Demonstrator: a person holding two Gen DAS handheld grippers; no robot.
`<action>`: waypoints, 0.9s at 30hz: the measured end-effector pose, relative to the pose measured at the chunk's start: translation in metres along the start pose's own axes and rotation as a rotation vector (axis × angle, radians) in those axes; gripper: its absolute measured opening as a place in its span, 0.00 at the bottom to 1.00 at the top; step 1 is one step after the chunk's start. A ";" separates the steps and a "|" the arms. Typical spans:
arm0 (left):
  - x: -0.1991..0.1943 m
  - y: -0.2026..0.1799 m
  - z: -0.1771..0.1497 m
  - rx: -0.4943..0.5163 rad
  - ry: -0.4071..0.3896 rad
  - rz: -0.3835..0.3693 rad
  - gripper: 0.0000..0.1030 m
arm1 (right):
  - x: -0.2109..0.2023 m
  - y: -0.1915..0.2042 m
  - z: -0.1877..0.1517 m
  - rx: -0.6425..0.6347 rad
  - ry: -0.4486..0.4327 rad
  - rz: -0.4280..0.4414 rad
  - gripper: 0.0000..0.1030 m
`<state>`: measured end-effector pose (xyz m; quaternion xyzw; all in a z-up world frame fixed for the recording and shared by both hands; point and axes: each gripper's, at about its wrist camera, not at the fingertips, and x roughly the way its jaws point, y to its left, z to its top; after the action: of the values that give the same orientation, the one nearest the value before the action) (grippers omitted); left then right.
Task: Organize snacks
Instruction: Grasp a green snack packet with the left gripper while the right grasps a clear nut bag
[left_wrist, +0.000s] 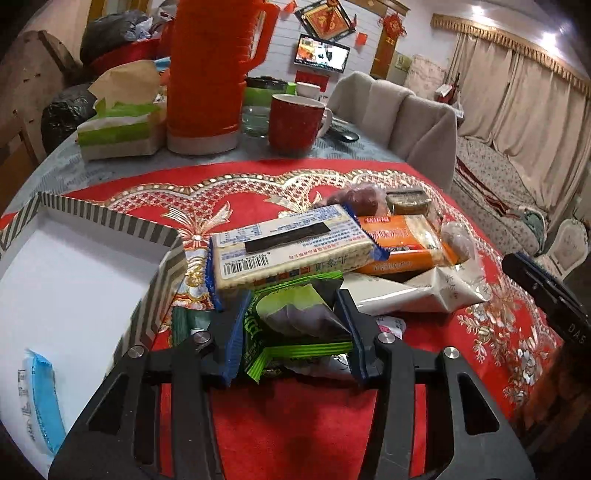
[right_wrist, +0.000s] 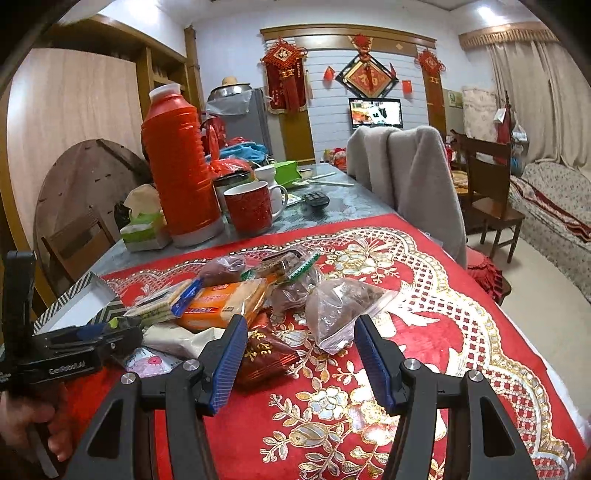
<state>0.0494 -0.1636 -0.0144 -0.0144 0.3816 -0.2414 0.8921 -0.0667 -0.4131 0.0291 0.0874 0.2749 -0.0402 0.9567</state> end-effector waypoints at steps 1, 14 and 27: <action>-0.002 0.001 0.000 -0.007 -0.004 -0.008 0.42 | 0.001 -0.003 0.000 0.011 0.003 0.035 0.56; -0.003 0.011 -0.001 -0.057 0.002 -0.059 0.40 | 0.096 -0.016 0.049 -0.330 0.267 0.136 0.56; -0.003 0.014 -0.001 -0.078 0.005 -0.079 0.40 | 0.101 -0.023 0.036 -0.346 0.317 0.036 0.38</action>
<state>0.0529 -0.1496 -0.0154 -0.0635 0.3920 -0.2614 0.8798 0.0341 -0.4452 0.0017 -0.0676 0.4227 0.0390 0.9029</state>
